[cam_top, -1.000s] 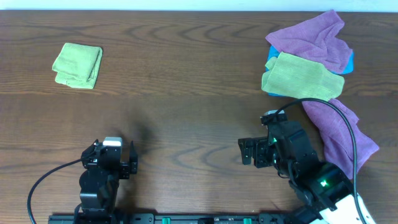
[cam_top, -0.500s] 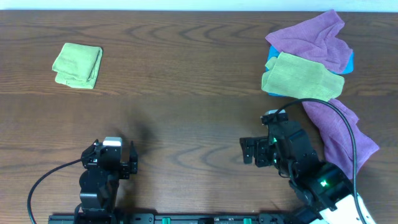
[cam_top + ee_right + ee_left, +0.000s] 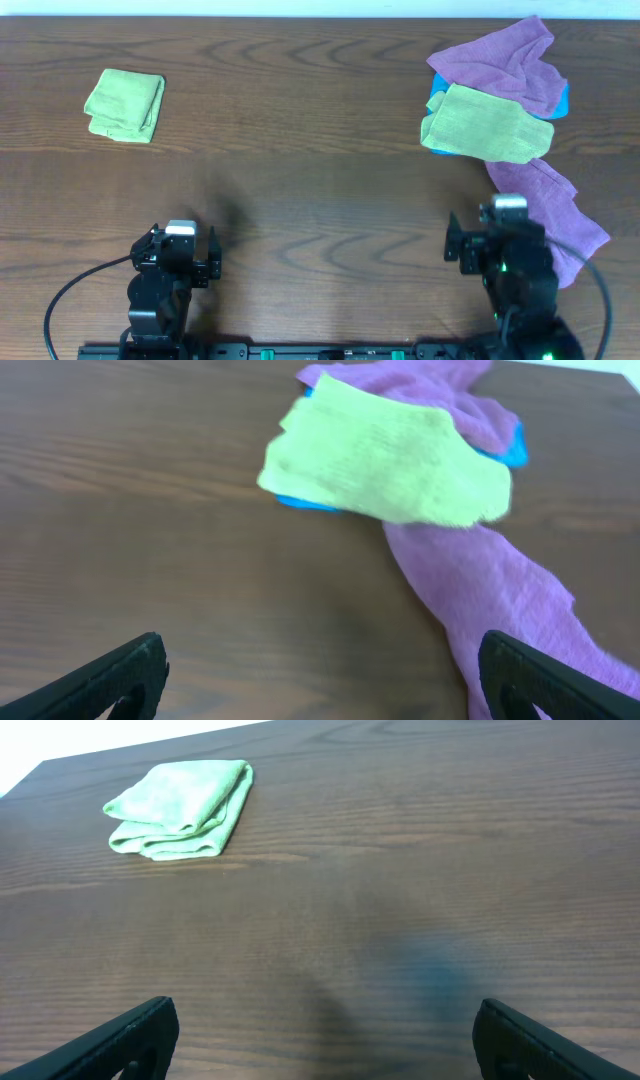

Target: Fold the cloth

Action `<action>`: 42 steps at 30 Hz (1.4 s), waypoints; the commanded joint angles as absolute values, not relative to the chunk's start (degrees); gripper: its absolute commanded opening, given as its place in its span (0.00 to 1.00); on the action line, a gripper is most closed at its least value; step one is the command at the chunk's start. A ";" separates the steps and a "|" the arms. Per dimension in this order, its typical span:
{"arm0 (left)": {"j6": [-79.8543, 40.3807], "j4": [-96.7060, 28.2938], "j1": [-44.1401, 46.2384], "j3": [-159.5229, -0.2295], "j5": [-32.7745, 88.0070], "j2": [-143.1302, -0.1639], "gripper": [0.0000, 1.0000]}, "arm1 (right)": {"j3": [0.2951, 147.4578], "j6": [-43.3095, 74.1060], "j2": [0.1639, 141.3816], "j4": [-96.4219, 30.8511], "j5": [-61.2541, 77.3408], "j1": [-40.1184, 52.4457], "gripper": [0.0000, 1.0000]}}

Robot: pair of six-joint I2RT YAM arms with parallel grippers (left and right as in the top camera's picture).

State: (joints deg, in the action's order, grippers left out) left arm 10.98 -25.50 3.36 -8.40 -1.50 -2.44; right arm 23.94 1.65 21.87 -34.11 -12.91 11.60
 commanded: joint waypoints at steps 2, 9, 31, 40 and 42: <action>11.79 -25.58 2.96 -7.33 -1.45 -1.87 0.95 | 15.05 -0.45 12.86 -34.02 -10.50 9.69 0.99; 11.77 -25.58 2.96 -7.33 -1.45 -1.87 0.95 | 8.78 -0.54 6.63 -33.78 -6.90 8.99 0.99; 11.79 -25.61 2.96 -7.33 -1.45 -1.87 0.95 | 8.78 -0.49 0.30 -33.80 -7.03 8.97 0.99; 11.79 -25.58 2.96 -7.33 -1.45 -1.87 0.95 | 8.78 -0.49 0.32 -33.80 -7.03 8.97 0.99; 11.79 -25.58 2.96 -7.33 -1.45 -1.87 0.95 | 8.78 -0.49 0.32 -33.80 -7.03 8.97 0.99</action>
